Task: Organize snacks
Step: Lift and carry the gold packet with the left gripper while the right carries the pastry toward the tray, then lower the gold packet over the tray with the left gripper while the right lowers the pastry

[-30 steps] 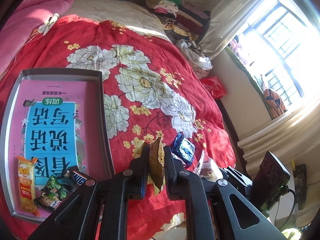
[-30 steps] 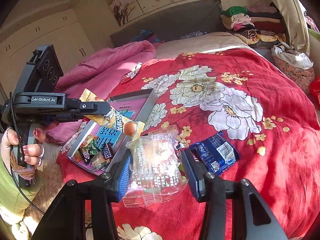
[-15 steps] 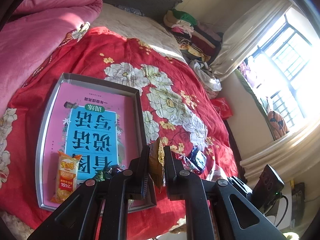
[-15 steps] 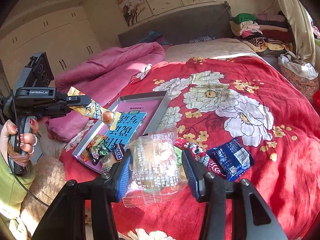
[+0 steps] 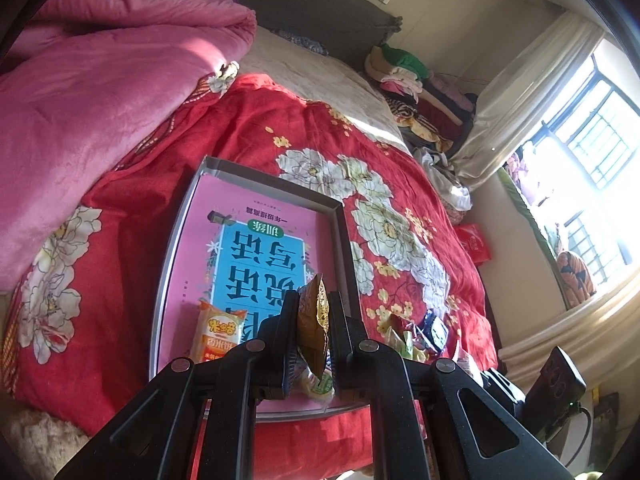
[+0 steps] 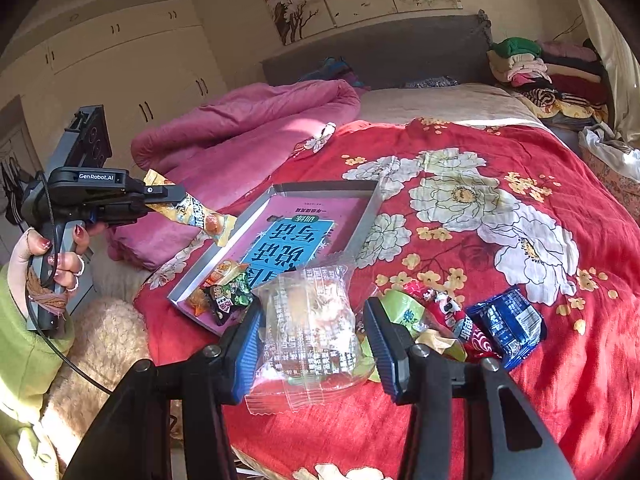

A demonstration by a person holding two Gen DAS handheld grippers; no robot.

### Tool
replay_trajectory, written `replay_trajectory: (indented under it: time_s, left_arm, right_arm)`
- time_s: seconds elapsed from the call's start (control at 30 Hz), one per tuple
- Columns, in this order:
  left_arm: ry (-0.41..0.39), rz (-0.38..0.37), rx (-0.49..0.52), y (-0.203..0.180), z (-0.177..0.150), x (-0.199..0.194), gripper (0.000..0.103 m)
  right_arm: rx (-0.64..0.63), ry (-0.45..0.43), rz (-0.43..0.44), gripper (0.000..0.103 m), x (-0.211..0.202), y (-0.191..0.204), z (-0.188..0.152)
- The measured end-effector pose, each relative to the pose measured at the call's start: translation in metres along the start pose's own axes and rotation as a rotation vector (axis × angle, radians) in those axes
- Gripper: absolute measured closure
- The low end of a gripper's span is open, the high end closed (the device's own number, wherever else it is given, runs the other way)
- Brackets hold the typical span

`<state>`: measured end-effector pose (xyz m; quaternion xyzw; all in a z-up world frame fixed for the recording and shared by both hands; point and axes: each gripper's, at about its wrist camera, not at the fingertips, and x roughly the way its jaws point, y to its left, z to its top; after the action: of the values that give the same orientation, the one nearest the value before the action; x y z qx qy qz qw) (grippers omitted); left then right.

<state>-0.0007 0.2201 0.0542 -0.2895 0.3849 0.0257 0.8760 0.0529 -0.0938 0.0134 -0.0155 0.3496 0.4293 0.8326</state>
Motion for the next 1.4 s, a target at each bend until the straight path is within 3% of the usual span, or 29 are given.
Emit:
replay_trajectory:
  time_s: [0.23, 0.53, 1.4]
  left_arm:
    - [-0.040, 0.041, -0.025, 0.022, -0.002, -0.010, 0.089]
    - [-0.053, 0.022, -0.076, 0.043, -0.007, -0.008, 0.089]
    - [0.013, -0.010, -0.020, 0.038, -0.028, 0.054, 0.089]
  right_arm:
    - [-0.035, 0.013, 0.021, 0.053, 0.008, 0.019, 0.002]
    - [-0.054, 0.030, 0.024, 0.053, 0.015, 0.032, 0.002]
    - [0.001, 0.073, 0.023, 0.053, 0.044, 0.035, 0.008]
